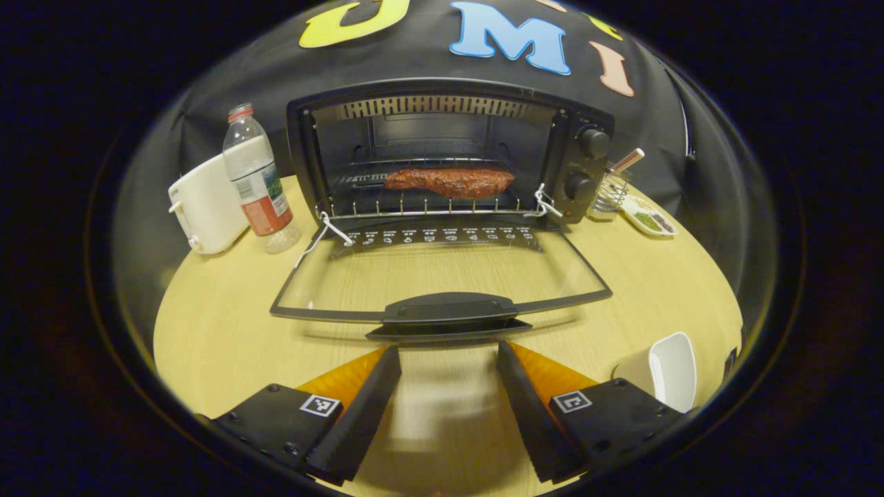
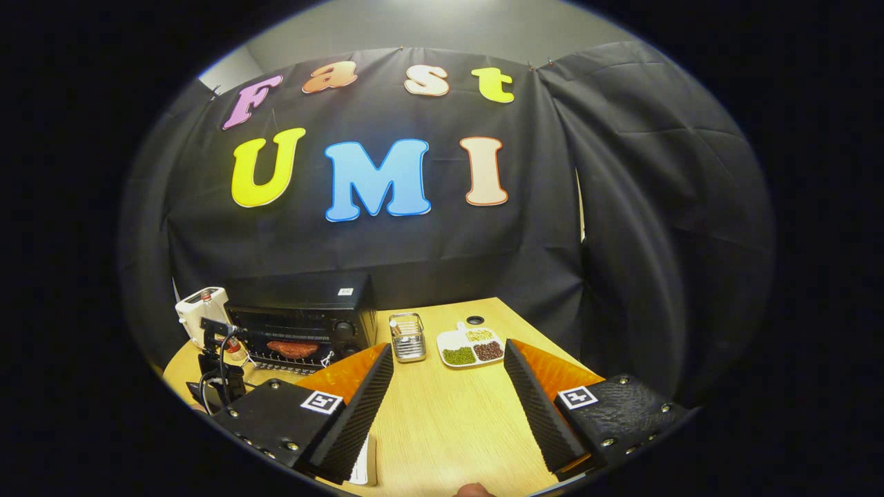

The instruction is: Open the electric oven with the left hand, put the food in, and close the electric oven.

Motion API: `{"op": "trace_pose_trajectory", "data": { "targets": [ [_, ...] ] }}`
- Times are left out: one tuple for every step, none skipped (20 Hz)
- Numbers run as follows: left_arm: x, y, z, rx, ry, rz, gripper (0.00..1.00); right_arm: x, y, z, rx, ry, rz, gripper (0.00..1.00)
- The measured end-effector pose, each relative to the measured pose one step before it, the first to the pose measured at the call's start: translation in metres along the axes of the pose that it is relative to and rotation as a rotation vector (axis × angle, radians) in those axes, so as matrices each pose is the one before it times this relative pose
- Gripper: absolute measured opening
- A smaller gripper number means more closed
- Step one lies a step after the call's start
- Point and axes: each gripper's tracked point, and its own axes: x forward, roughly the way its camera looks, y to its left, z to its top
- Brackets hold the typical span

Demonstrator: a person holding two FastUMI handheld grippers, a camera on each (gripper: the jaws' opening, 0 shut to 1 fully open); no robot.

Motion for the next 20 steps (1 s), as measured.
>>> {"op": "trace_pose_trajectory", "data": {
  "targets": [
    [0.00111,-0.00091,-0.00019,-0.0001,-0.00165,0.00675,0.92,-0.00057,-0.00076,0.00048,0.00059,0.00006,-0.00187,0.98],
    [-0.00065,0.00061,0.00055,-0.00218,-0.0082,0.0055,0.92,-0.0005,0.00041,0.00161,0.00118,-0.00392,-0.00036,0.98],
    [0.0,0.00017,0.00151,-0.00894,-0.01206,0.00466,0.92,0.00024,0.00057,0.00063,0.00143,-0.00239,0.00239,0.98],
    [-0.00003,-0.00018,-0.00034,-0.0048,0.00291,0.00384,0.92,-0.00076,0.0028,0.00154,0.00331,-0.00305,0.01185,0.98],
    [-0.00047,0.00041,0.00071,-0.00061,-0.00099,0.00346,0.96,-0.00019,0.00243,0.00012,-0.00142,-0.00146,0.00775,0.98],
    [-0.00201,0.00002,0.00173,0.00264,-0.00508,0.00217,0.96,-0.00067,0.00169,0.00135,-0.00693,-0.00432,0.00761,0.98],
    [-0.00297,0.00045,0.00193,0.00446,-0.0122,0.00023,0.96,0.00061,0.00135,0.00124,-0.01075,-0.00522,0.0071,0.98],
    [-0.00323,0.00045,0.00337,0.00269,-0.01333,0.00014,0.96,-0.00075,0.00078,0.00122,-0.00985,-0.00592,0.00462,0.98],
    [-0.00481,-0.00004,0.00362,0.00201,-0.01524,-0.00013,0.96,0.00006,0.00168,0.00047,-0.00491,-0.00185,0.00719,0.98],
    [-0.00349,0.0002,0.00263,-0.00241,-0.00671,0.00057,0.96,-0.00001,0.00259,0.0013,0.00136,-0.00109,0.01022,0.98],
    [-0.00227,-0.00007,0.00285,-0.00415,-0.00519,-0.00011,0.91,0.00024,0.00288,-0.00028,0.0038,0.00095,0.0107,0.98],
    [-0.00291,0.00021,0.00328,-0.00361,-0.005,0.00032,0.91,0.00074,0.00245,-0.00042,0.00367,0.00238,0.00951,0.98],
    [-0.00274,0.00067,0.00283,0.00135,-0.00884,0.00068,0.95,0.00117,0.00237,-0.00057,0.00157,0.00259,0.00795,0.98],
    [-0.00323,0.00093,0.00451,0.00258,-0.01196,0.00111,1.0,0.0,0.00136,0.00106,-0.001,-0.00076,0.00704,0.98],
    [-0.00428,0.00001,0.0045,-0.00142,-0.01611,0.00095,1.0,-0.00004,0.00075,0.00043,-0.00349,-0.0033,0.00559,0.98],
    [-0.00278,0.00004,0.00418,-0.00114,-0.0136,0.00077,1.0,0.0003,0.00012,0.00082,-0.00491,-0.00204,0.00421,0.98],
    [-0.00307,0.00013,0.00216,-0.00249,-0.01025,0.00093,0.95,0.00074,0.00045,0.00056,-0.003,-0.0001,0.005,0.98],
    [-0.00179,0.00013,0.00222,-0.00419,-0.00637,0.00068,0.91,0.0,0.00089,0.00044,-0.00098,0.00076,0.00437,0.98],
    [-0.00185,0.0,0.00238,-0.00281,-0.00742,0.00066,1.0,0.00213,0.00111,0.00013,0.0007,0.00068,0.0026,0.98],
    [-0.00155,-0.00039,0.00472,-0.00114,-0.01214,0.00127,0.95,0.00108,0.00098,0.00071,0.00292,0.00042,0.00257,0.98]
  ]
}}
